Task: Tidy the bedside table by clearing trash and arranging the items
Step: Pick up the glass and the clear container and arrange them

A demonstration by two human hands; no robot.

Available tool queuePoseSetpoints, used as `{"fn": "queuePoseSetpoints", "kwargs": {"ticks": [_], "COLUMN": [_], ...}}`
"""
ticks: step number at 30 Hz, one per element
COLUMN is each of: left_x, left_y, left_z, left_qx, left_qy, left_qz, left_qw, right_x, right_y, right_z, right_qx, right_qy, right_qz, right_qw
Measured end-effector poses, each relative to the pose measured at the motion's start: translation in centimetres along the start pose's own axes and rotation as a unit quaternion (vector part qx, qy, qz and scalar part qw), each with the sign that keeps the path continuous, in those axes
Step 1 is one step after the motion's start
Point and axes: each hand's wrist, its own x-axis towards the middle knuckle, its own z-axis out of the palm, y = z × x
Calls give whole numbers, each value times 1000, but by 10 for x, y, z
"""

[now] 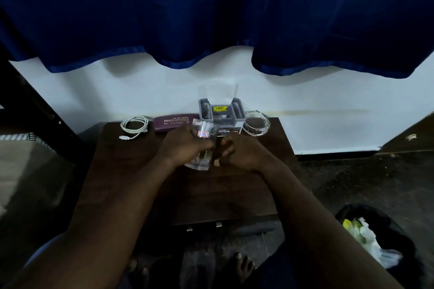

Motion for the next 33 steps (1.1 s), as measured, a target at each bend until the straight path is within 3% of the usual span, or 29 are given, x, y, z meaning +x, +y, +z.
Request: {"fn": "queuePoseSetpoints", "kwargs": {"ticks": [3, 8, 22, 25, 29, 33], "left_x": [-2, 0, 10, 14, 17, 21], "left_y": [20, 39, 27, 20, 13, 5], "left_z": [11, 31, 66, 67, 67, 70], "left_qx": [-132, -209, -71, -61, -64, -67], "left_qy": [-9, -16, 6, 4, -4, -12], "left_qz": [-1, -6, 102, 112, 117, 116], "left_qw": [991, 978, 992, 992, 991, 991], "right_x": [-2, 4, 33, 43, 61, 81], "right_y": [5, 15, 67, 77, 96, 110], "right_z": [-2, -10, -32, -39, -37, -23], "right_qx": [87, 162, -91, -46, -24, -51], "right_qy": [-45, -17, 13, 101, 277, 253], "right_qz": [-24, -36, -60, -9, 45, 72], "right_qw": [995, 986, 994, 994, 959, 964]}}
